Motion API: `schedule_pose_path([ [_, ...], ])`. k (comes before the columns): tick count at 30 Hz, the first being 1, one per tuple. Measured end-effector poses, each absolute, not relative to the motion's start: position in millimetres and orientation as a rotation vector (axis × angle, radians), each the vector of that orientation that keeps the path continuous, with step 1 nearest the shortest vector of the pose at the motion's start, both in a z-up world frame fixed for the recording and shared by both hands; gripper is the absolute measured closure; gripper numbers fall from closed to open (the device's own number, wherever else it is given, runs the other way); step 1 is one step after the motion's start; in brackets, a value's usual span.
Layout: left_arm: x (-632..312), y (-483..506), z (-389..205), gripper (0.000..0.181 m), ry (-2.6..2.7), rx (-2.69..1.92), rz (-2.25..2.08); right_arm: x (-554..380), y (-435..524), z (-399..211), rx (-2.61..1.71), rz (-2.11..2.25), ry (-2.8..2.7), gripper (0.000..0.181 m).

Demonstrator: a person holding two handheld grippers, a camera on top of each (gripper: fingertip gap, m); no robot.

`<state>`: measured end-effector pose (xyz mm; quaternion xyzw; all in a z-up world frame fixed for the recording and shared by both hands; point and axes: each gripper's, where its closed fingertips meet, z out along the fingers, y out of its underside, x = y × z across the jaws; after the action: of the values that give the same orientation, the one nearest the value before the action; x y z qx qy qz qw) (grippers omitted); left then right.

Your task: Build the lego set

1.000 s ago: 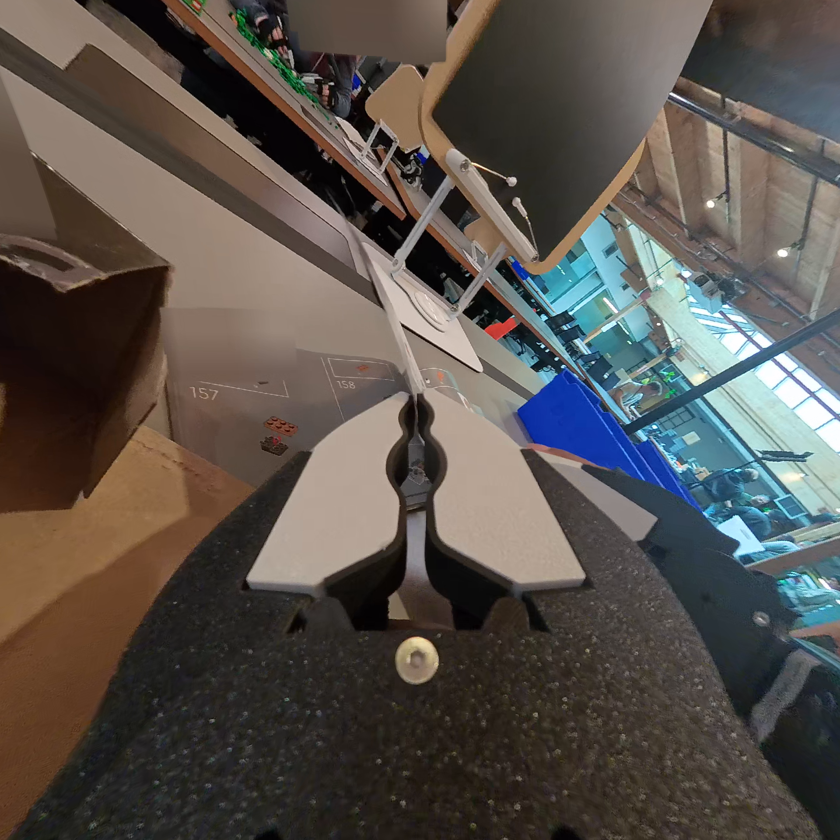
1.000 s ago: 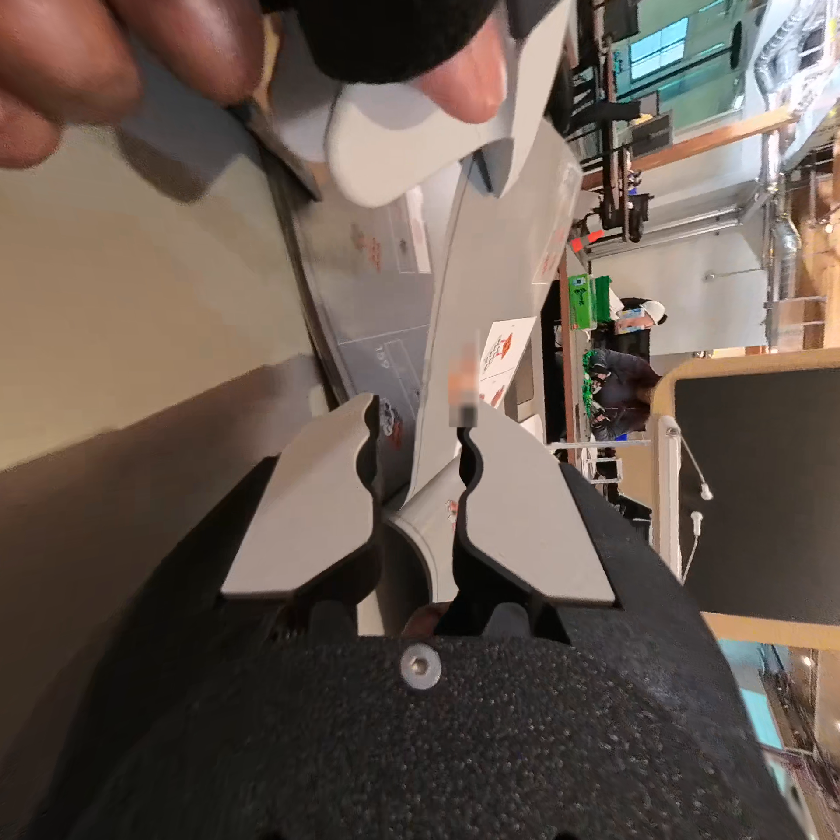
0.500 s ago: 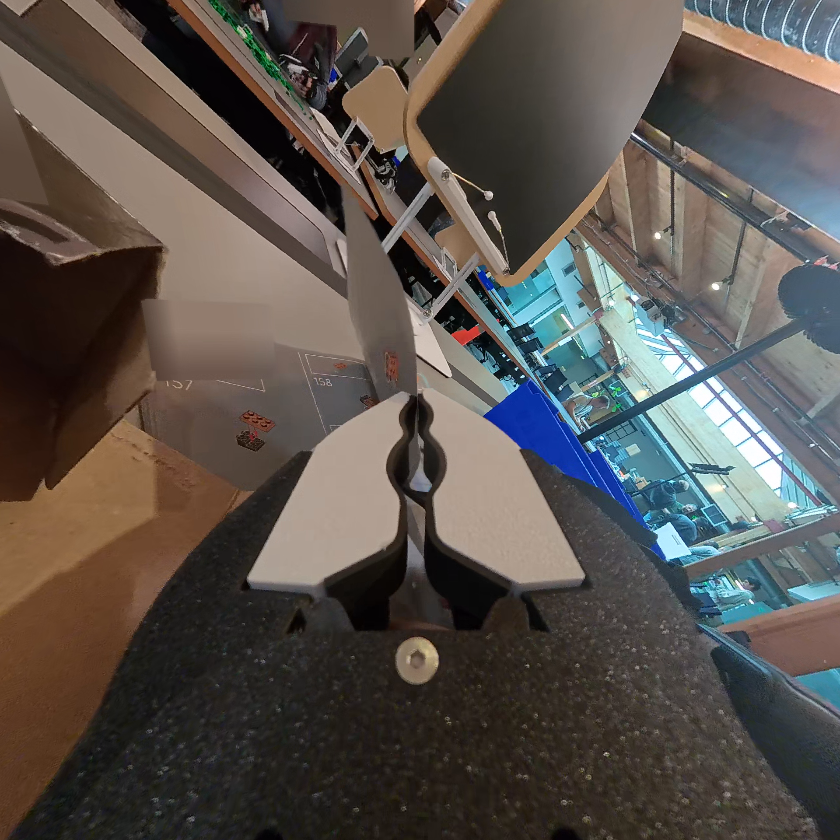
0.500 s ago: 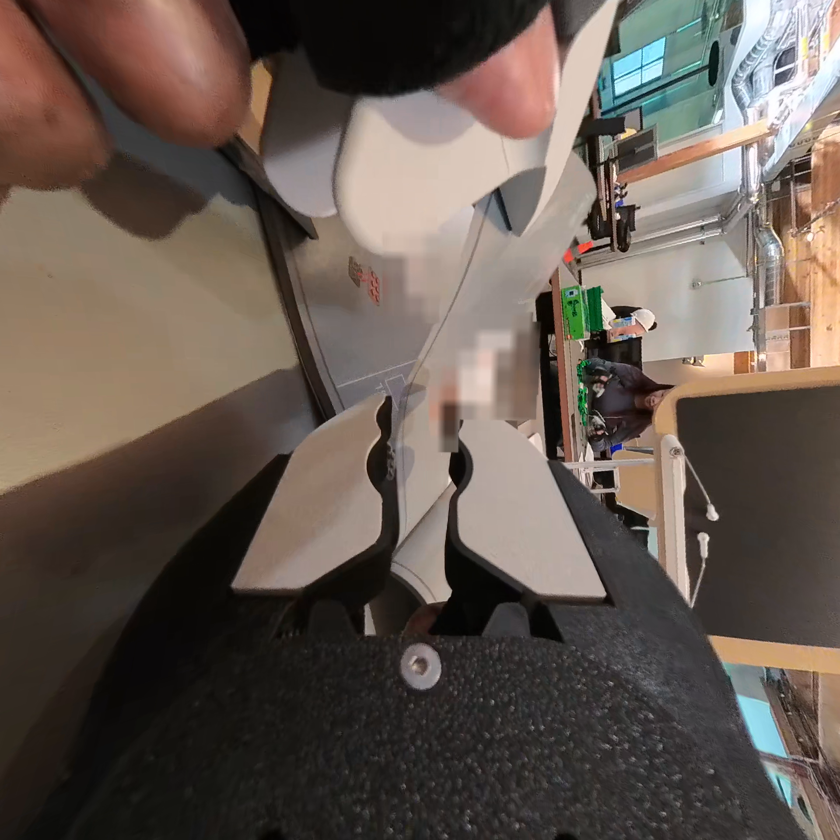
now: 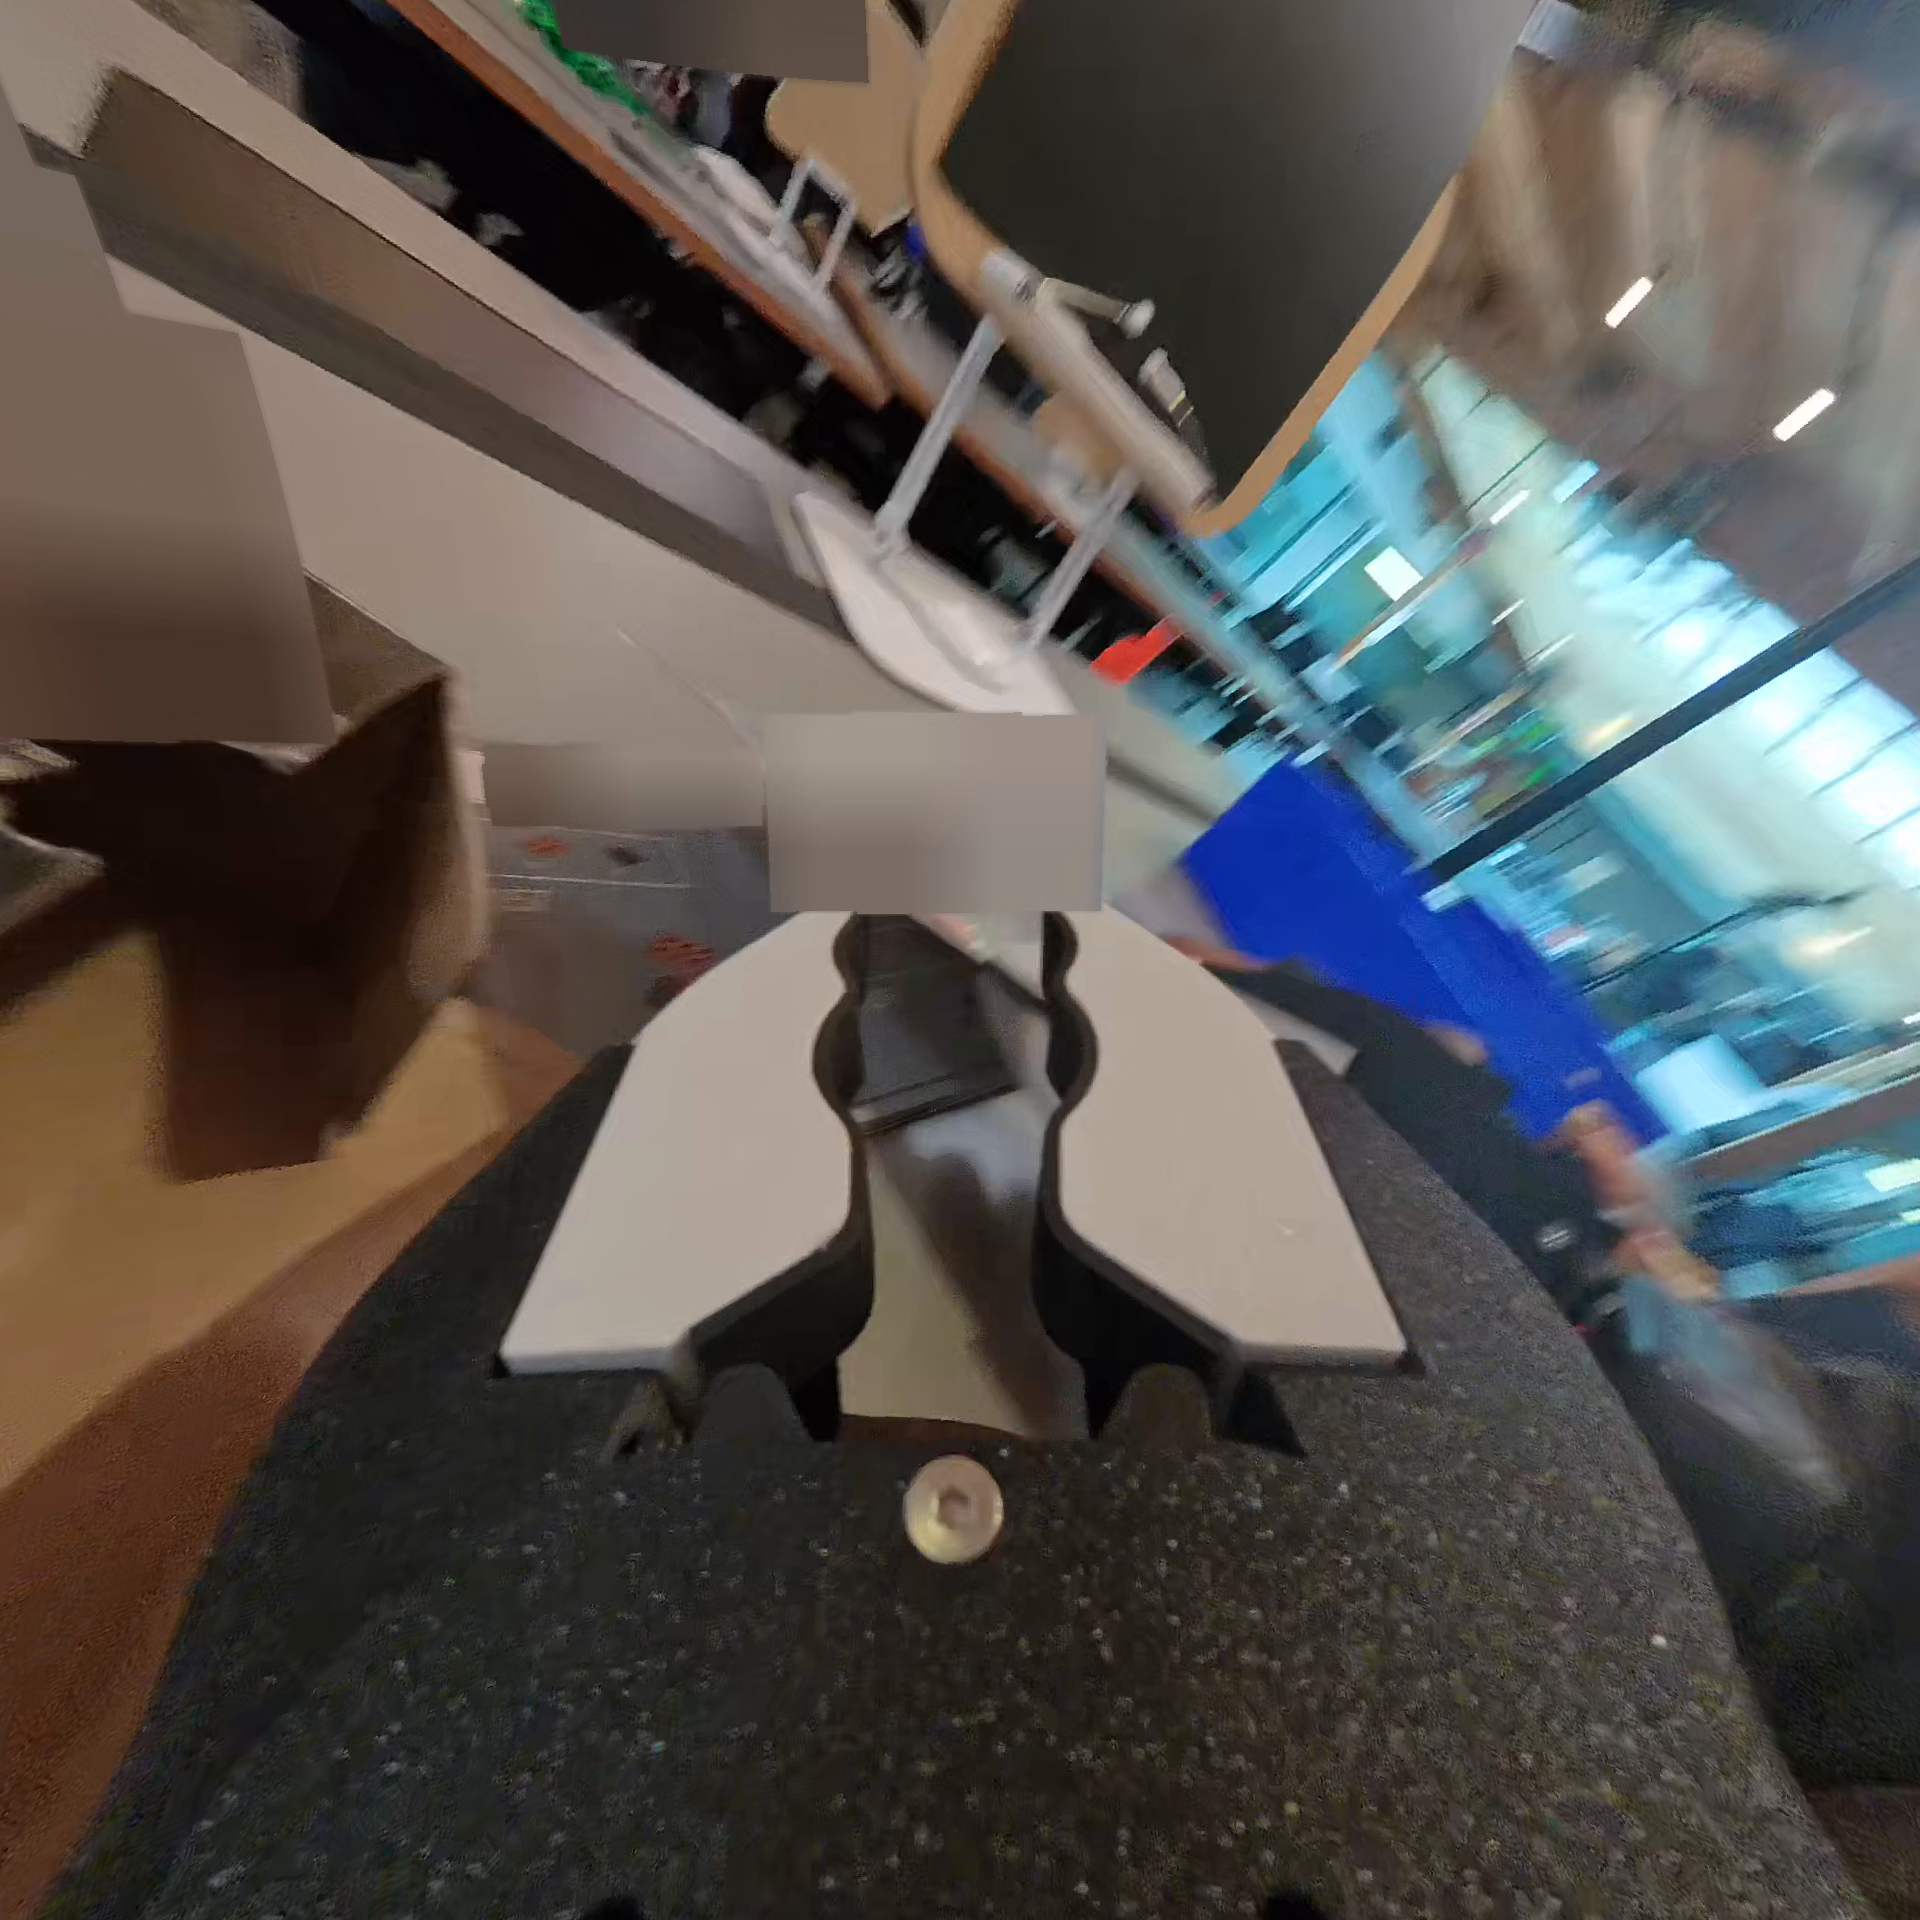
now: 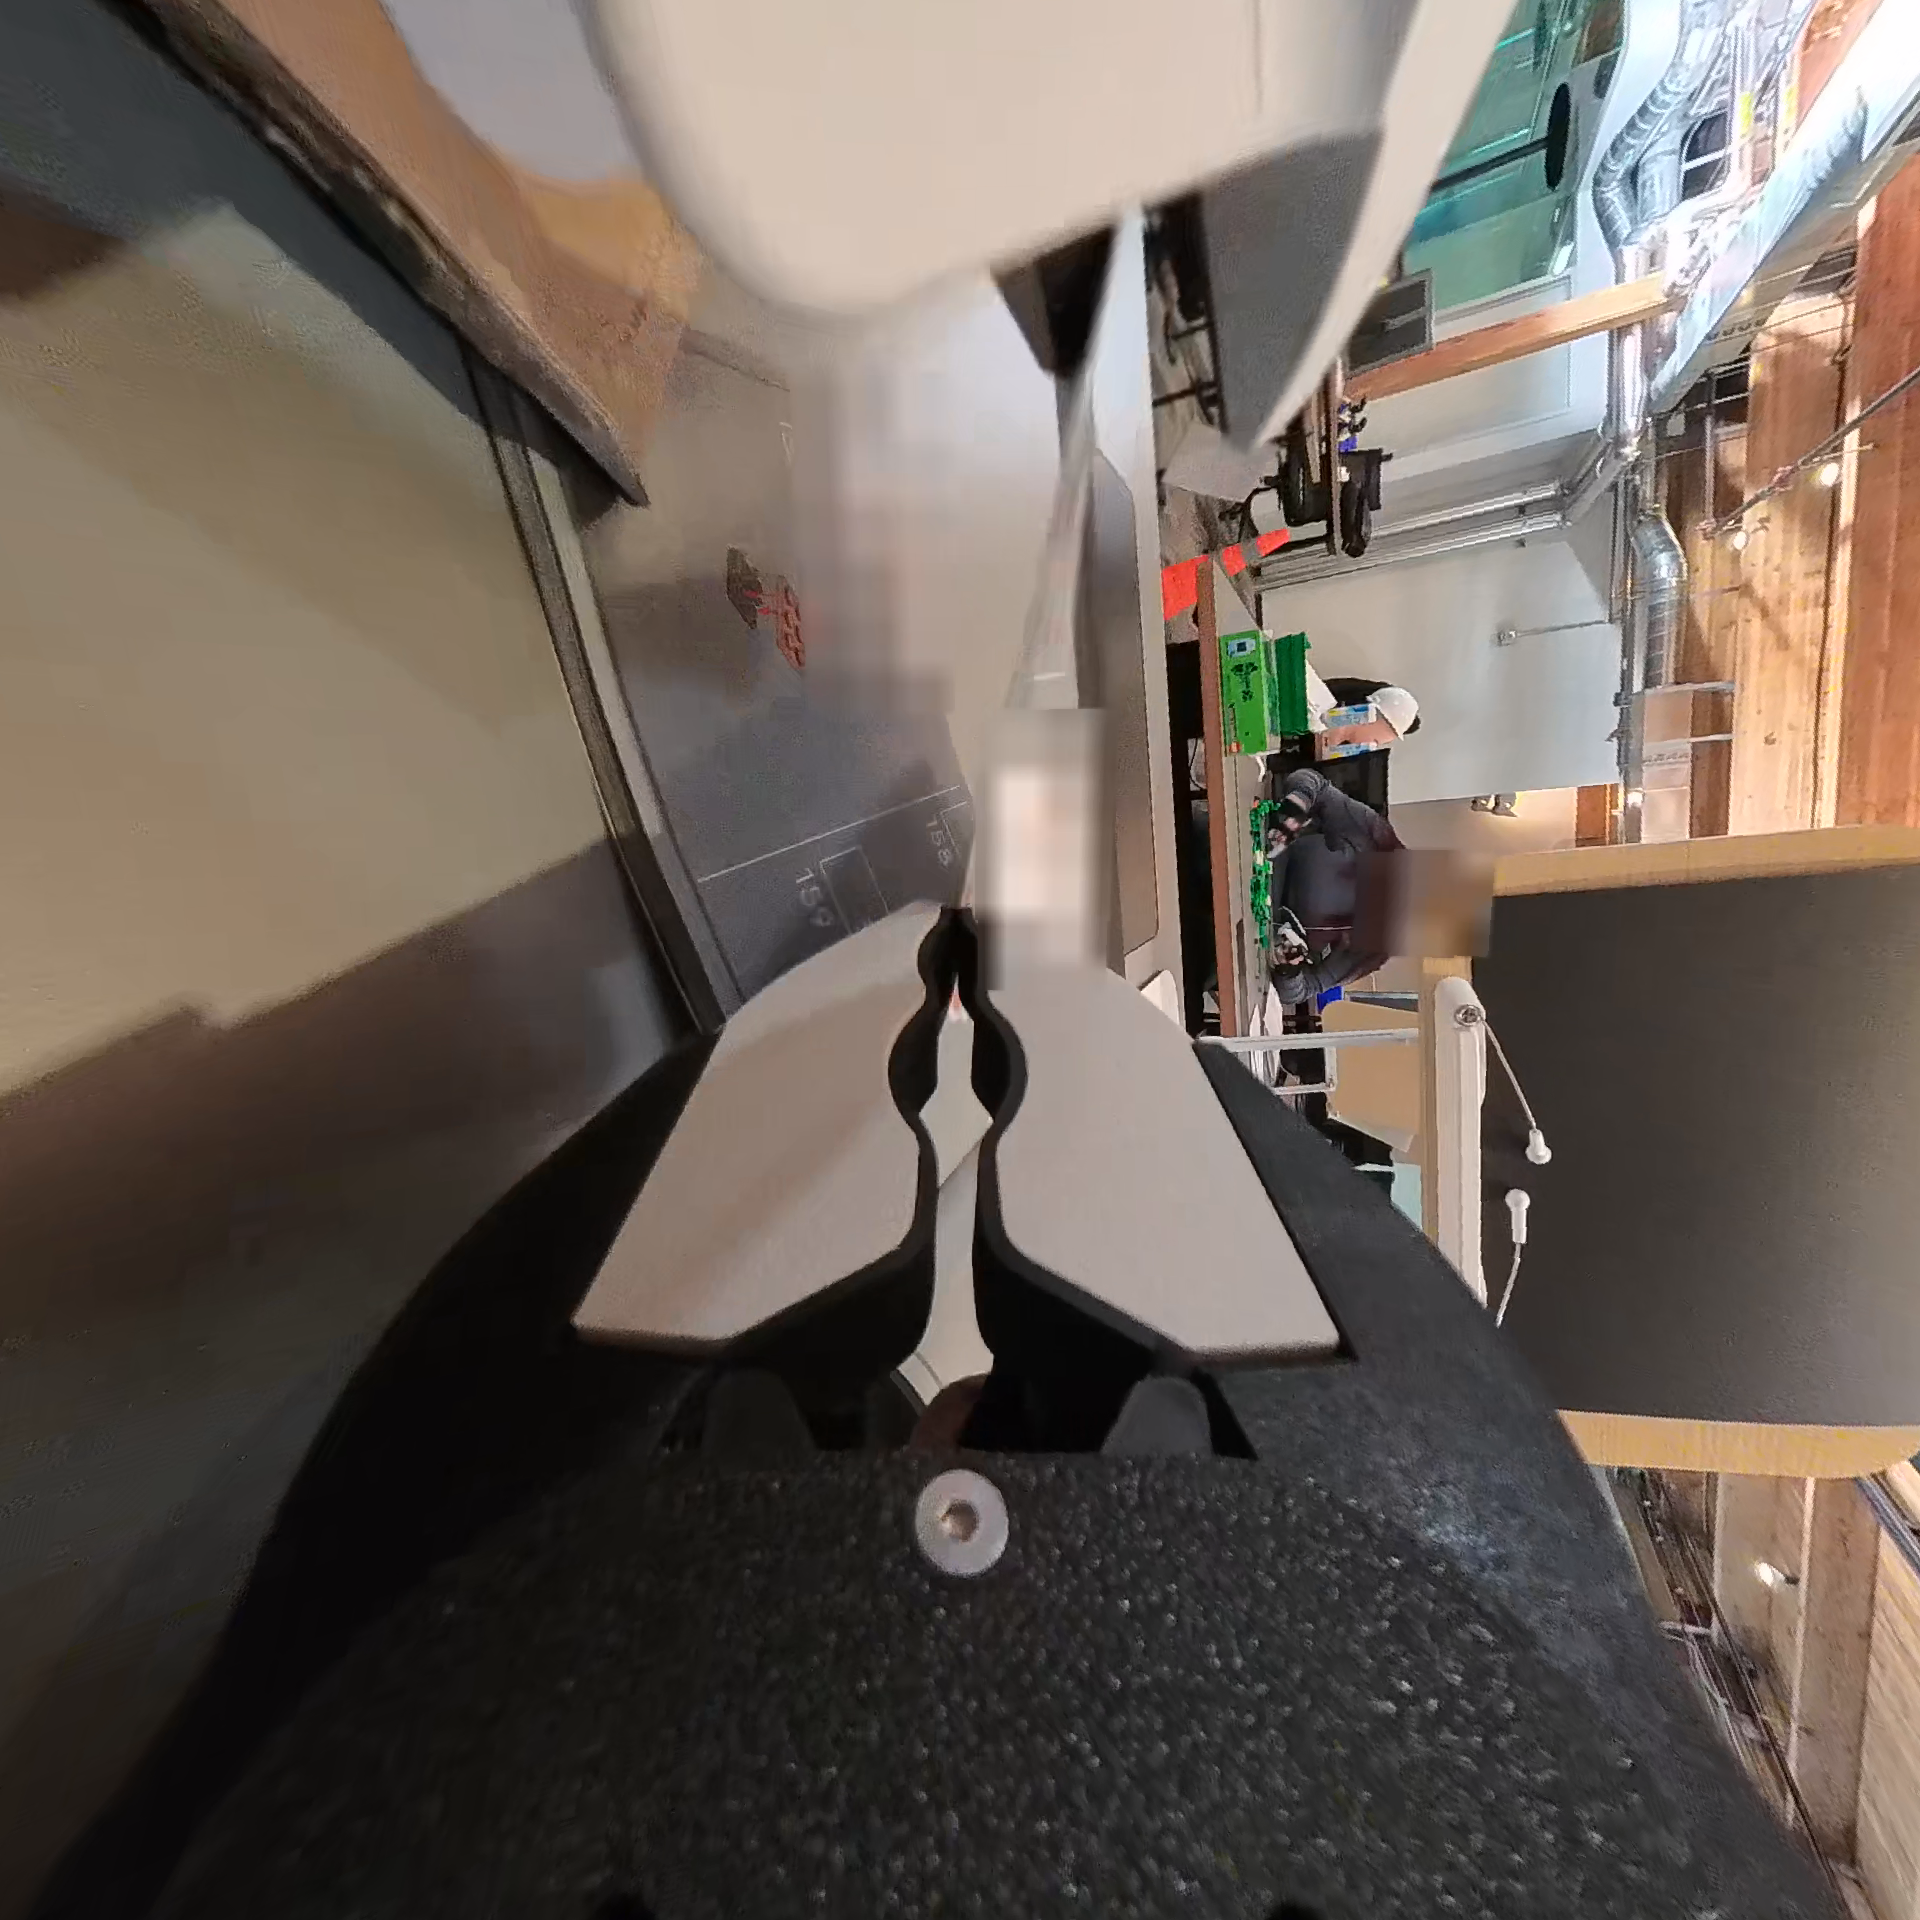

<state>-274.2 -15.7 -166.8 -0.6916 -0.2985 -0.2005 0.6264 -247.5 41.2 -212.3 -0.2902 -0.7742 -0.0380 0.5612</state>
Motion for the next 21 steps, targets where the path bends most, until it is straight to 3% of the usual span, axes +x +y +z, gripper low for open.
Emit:
schedule_pose_path([
  [4,-284.4,-44.6,-181.9,0.134,-0.511,-1.880,0.011,-247.4,41.6,-215.6,-0.680,-0.095,-1.835,0.181],
  [11,-271.8,-71.5,-222.4,0.134,-0.157,-2.344,0.450,-246.9,44.6,-221.4,-0.694,-0.098,-1.861,0.181],
  [14,-279.0,-74.0,-237.3,0.144,-0.075,-2.454,0.577,-246.1,45.5,-223.5,-0.695,-0.112,-1.873,0.181],
  [18,-282.4,-74.0,-250.6,0.178,0.014,-2.546,0.630,-243.9,45.6,-228.5,-0.693,-0.135,-1.905,0.181],
  [21,-294.5,-82.1,-239.9,0.179,-0.039,-2.541,0.724,-242.3,46.0,-231.8,-0.693,-0.148,-1.929,0.181],
])
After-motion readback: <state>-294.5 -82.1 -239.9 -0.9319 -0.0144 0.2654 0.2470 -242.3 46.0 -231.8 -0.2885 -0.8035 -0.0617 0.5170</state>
